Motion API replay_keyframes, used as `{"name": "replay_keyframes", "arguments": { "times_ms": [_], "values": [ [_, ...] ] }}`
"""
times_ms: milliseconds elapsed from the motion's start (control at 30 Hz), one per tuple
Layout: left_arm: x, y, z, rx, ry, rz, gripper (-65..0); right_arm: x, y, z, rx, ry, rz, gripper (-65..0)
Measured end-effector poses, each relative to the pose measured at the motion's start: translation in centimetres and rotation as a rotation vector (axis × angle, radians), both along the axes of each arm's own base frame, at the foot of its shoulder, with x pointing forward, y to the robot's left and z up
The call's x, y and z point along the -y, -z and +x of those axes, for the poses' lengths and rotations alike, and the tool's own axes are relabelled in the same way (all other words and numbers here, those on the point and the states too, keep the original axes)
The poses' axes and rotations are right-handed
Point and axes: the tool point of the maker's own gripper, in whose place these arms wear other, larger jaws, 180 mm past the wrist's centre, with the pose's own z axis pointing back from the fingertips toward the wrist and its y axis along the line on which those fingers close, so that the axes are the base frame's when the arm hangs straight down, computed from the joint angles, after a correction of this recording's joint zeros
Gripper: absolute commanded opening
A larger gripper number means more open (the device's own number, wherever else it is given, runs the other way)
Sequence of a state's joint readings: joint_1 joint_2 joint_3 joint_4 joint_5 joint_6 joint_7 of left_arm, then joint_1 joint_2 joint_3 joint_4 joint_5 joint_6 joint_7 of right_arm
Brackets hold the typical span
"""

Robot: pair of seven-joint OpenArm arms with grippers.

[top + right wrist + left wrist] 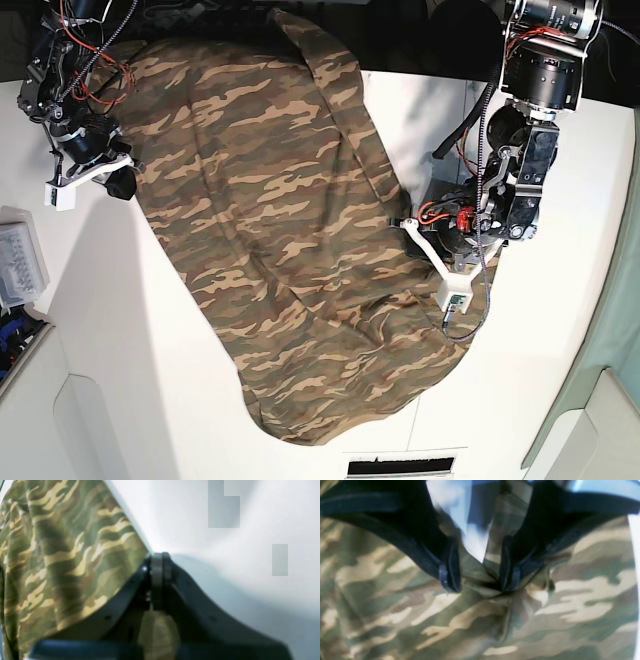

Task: Layout the t-shirt on the table in an organized manner, then fold the t-shirt properly
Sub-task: 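Pull the held shirt fabric with the left gripper outward to widen the body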

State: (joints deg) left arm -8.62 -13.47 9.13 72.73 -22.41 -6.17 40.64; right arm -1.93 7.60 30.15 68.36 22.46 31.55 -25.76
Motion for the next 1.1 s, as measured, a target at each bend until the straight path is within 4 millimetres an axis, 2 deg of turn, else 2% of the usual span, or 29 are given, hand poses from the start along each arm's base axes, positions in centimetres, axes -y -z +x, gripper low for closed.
{"name": "replay_keyframes", "arguments": {
  "times_ms": [100,167,267,433,567,667,733,967,1100],
  "values": [
    [-0.6,0.1,0.0,0.000,-0.013,0.028,-58.6,0.0,0.0,0.0,0.000,0.000,0.000,-65.0],
    [-0.7,0.1,0.0,0.002,-0.008,0.045,-65.0,0.0,0.0,0.0,0.001,0.000,0.000,-65.0],
    [-1.2,0.0,0.2,0.005,-0.006,0.063,-65.0,0.0,0.0,0.0,0.001,0.000,0.000,-65.0],
    [-3.0,-0.1,-0.4,-0.024,0.058,0.101,-65.0,0.0,0.0,0.0,0.001,0.000,0.000,-65.0],
    [-1.8,-0.6,-1.5,-0.060,0.166,0.002,-65.0,0.2,-0.1,0.1,0.004,0.001,-0.005,-65.0],
    [0.1,-2.1,-2.1,-0.054,0.259,-0.151,-65.0,0.4,-0.1,0.1,0.002,-0.001,-0.012,-65.0],
    [0.7,-3.0,-2.6,-0.059,0.305,-0.227,-64.4,0.4,-0.1,0.1,0.003,0.000,-0.012,-65.0],
    [-0.7,-4.1,-3.5,-0.084,0.352,-0.274,-64.2,0.5,-0.1,0.1,0.003,0.000,-0.013,-65.0],
    [-1.3,-4.4,-3.9,-0.091,0.369,-0.280,-53.6,0.5,-0.1,0.1,0.003,0.000,-0.013,-65.0]
  ]
}}
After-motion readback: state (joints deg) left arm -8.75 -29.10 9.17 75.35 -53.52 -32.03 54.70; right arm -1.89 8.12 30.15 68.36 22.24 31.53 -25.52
